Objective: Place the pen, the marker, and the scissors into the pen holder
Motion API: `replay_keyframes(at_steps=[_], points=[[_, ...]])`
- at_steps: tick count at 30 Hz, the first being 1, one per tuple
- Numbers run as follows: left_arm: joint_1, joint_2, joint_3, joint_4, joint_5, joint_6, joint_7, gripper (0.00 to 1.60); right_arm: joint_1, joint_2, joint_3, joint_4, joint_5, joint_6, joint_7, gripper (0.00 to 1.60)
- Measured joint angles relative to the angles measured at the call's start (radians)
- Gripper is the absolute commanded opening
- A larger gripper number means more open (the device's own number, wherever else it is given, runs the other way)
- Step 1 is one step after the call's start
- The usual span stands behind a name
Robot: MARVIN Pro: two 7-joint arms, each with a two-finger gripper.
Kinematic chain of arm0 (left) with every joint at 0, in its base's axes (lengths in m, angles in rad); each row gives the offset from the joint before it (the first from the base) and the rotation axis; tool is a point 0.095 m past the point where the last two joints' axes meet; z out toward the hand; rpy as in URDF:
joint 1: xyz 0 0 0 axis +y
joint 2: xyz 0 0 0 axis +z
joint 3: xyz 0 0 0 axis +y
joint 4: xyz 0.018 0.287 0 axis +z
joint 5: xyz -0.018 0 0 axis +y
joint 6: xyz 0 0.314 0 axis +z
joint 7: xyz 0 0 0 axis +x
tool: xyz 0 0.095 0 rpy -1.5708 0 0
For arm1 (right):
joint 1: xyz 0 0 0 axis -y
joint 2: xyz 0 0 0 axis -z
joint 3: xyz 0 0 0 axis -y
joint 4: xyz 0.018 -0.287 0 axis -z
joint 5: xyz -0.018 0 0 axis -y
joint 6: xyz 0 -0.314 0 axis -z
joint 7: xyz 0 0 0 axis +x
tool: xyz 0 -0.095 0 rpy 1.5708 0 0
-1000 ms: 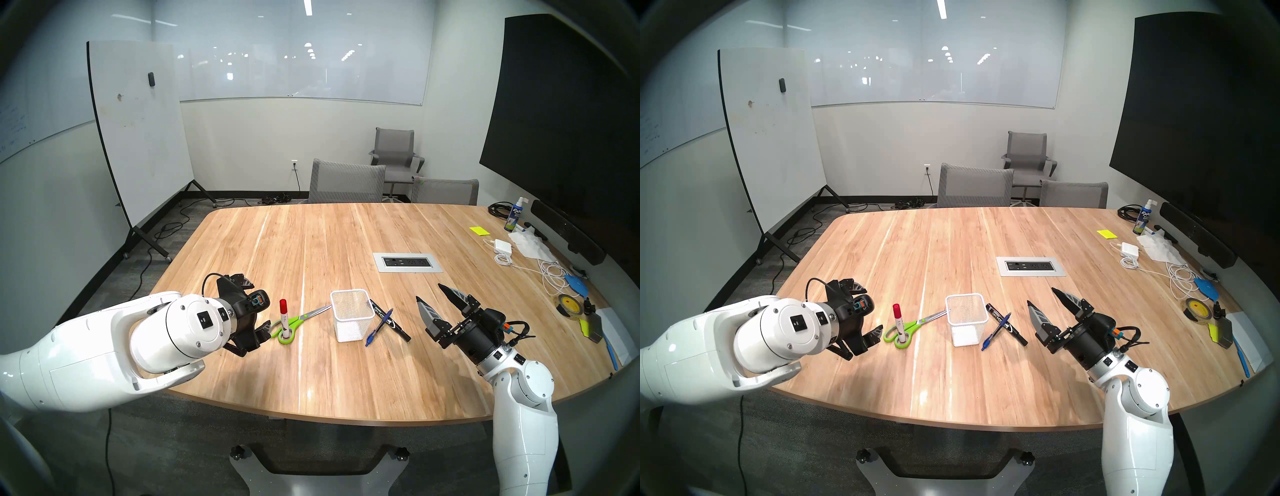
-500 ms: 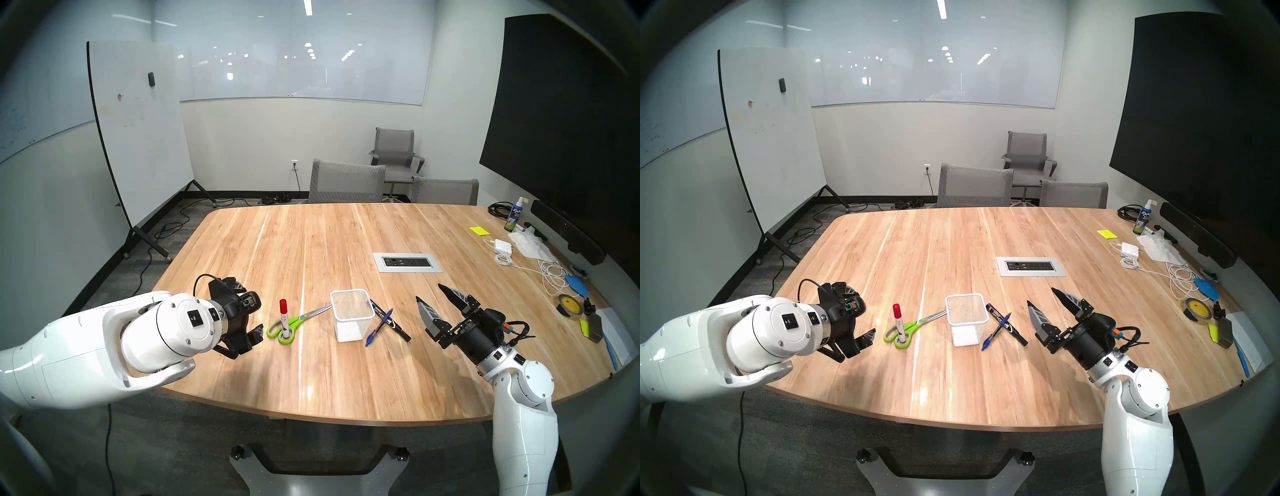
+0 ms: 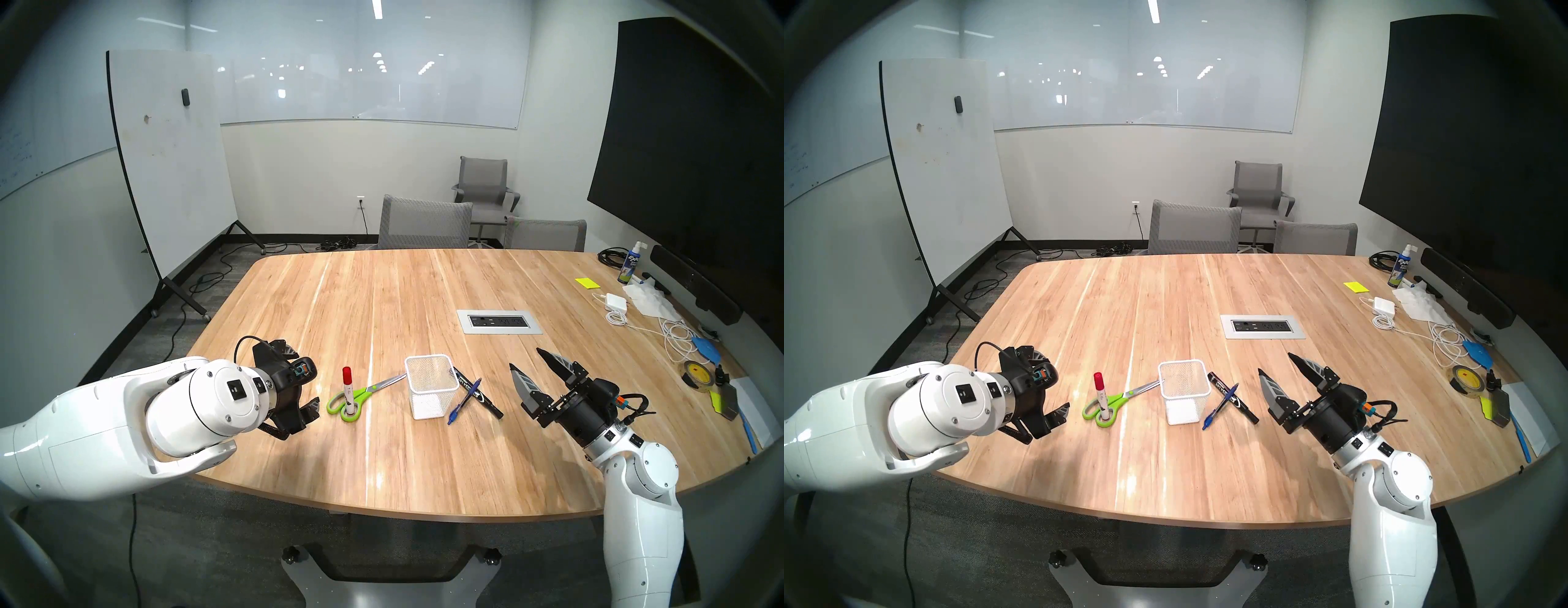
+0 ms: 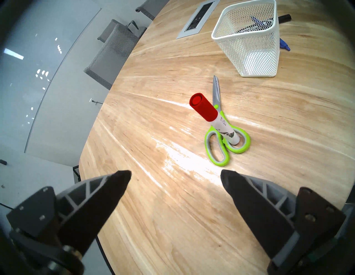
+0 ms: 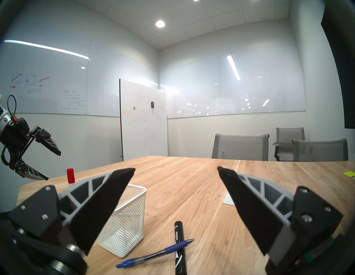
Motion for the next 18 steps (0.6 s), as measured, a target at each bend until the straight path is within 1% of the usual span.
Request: replay_keyframes(at_steps=[18], points=[[0.002,0.003,0.000,0.000,0.000,-0.006,0.008,1.60,0.000,-0.001,0.001,0.000,-0.001,0.000,0.001,1.60]])
